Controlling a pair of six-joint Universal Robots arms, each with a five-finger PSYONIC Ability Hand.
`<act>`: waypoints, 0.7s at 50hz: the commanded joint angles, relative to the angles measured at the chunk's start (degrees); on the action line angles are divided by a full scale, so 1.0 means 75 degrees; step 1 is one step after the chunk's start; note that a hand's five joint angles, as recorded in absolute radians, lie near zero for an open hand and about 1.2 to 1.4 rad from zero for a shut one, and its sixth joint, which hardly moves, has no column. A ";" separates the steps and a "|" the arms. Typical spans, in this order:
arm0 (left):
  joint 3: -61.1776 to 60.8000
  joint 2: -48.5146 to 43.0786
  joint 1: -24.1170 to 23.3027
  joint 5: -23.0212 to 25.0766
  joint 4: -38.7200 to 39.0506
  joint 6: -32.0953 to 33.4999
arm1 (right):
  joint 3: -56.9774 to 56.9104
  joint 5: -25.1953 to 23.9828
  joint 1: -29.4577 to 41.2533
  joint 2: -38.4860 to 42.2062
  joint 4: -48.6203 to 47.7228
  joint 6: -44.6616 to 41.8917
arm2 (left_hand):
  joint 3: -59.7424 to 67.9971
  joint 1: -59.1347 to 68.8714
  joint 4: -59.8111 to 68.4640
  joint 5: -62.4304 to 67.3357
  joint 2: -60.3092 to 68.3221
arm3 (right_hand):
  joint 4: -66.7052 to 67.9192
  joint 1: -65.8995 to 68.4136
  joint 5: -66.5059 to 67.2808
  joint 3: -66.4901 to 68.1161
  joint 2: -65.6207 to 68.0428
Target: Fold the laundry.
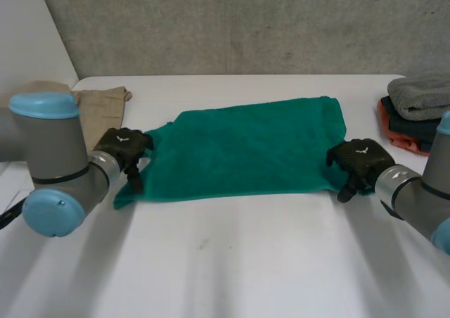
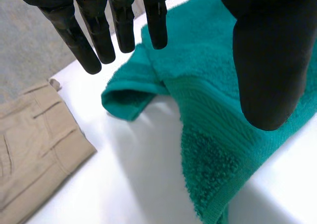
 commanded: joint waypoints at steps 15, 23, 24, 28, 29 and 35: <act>-0.2620 0.1257 0.1112 0.1570 0.1365 0.2717 | -0.0153 0.0243 -0.0649 0.0424 -0.0133 -0.2132 | 0.0547 0.0456 0.0605 0.0667 0.0575 | 0.0539 0.0488 0.0750 0.0546 0.0561; -0.2141 0.0683 0.1265 0.1840 0.1377 0.2718 | -0.0388 0.0207 -0.0672 0.0858 -0.1246 -0.1655 | 0.0008 -0.0083 0.0066 0.0128 0.0036 | 0.6338 0.6288 0.6550 0.6345 0.6360; -0.2036 0.0555 0.1254 0.1840 0.1366 0.2683 | -0.0399 0.0207 -0.0684 0.0835 -0.1294 -0.1525 | 0.0030 -0.0061 0.0089 0.0151 0.0058 | 0.6352 0.6301 0.6563 0.6359 0.6374; -0.1871 0.0343 0.1253 0.1863 0.1401 0.2671 | -0.0411 0.0172 -0.0766 0.0752 -0.1364 -0.0775 | 0.0231 0.0140 0.0290 0.0352 0.0259 | 0.6352 0.6301 0.6563 0.6359 0.6374; -0.1836 0.0331 0.1242 0.1875 0.1412 0.2671 | -0.0411 0.0160 -0.0778 0.0729 -0.1364 -0.0657 | 0.0343 0.0252 0.0402 0.0464 0.0371 | 0.6352 0.6301 0.6563 0.6359 0.6374; -0.1567 0.0097 0.1195 0.1933 0.1530 0.2554 | -0.0411 0.0102 -0.0848 0.0694 -0.1271 -0.0422 | 0.1799 0.1708 0.1857 0.1919 0.1827 | 0.6352 0.6301 0.6563 0.6359 0.6374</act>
